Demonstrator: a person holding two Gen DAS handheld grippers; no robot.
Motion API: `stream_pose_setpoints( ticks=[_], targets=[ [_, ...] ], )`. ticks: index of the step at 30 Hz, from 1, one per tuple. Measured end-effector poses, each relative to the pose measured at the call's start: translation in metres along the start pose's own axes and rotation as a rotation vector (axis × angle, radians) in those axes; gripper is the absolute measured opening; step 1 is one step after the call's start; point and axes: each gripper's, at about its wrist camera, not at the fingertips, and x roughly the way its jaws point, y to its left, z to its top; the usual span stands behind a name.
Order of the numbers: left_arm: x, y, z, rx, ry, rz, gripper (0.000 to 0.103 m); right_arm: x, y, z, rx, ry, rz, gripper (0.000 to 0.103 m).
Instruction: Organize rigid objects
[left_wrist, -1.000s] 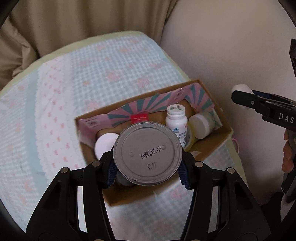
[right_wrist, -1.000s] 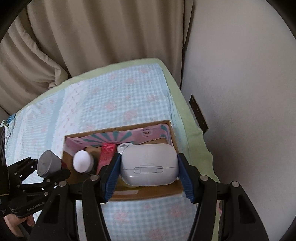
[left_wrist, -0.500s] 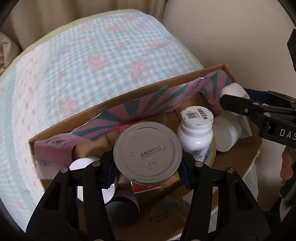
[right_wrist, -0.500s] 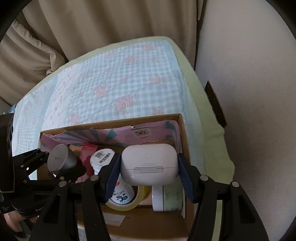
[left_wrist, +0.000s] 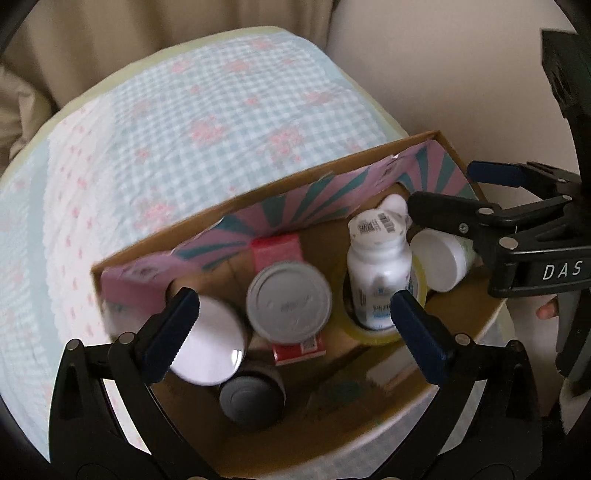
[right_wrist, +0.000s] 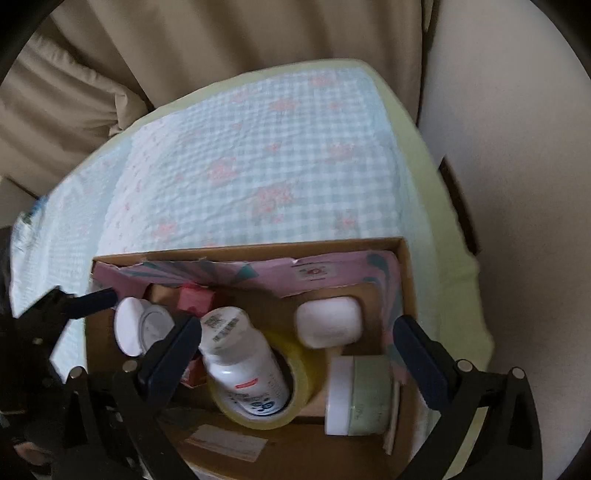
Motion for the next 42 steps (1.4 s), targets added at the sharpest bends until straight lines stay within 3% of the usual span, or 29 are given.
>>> stream_pose_setpoints(
  ticks=[9,16,25,35,42],
  targets=[
    [-0.026,0.009,-0.009,-0.033,-0.019,0.0,0.103,-0.014,0.005,-0.005,0.034,0.003,-0.004,0.103],
    [-0.068,0.015,-0.012,-0.047,-0.064,-0.016,0.103,-0.048,0.017,-0.006,0.036,-0.026,-0.033,0.103],
    [-0.207,0.047,-0.044,-0.156,-0.167,-0.006,0.103,-0.151,0.076,-0.007,0.034,-0.114,-0.033,0.103],
    [-0.395,0.097,-0.124,-0.23,-0.409,0.089,0.103,-0.3,0.196,-0.037,-0.004,-0.302,-0.018,0.103],
    [-0.454,0.122,-0.186,-0.289,-0.497,0.163,0.103,-0.349,0.254,-0.078,-0.072,-0.399,-0.052,0.103]
  ],
)
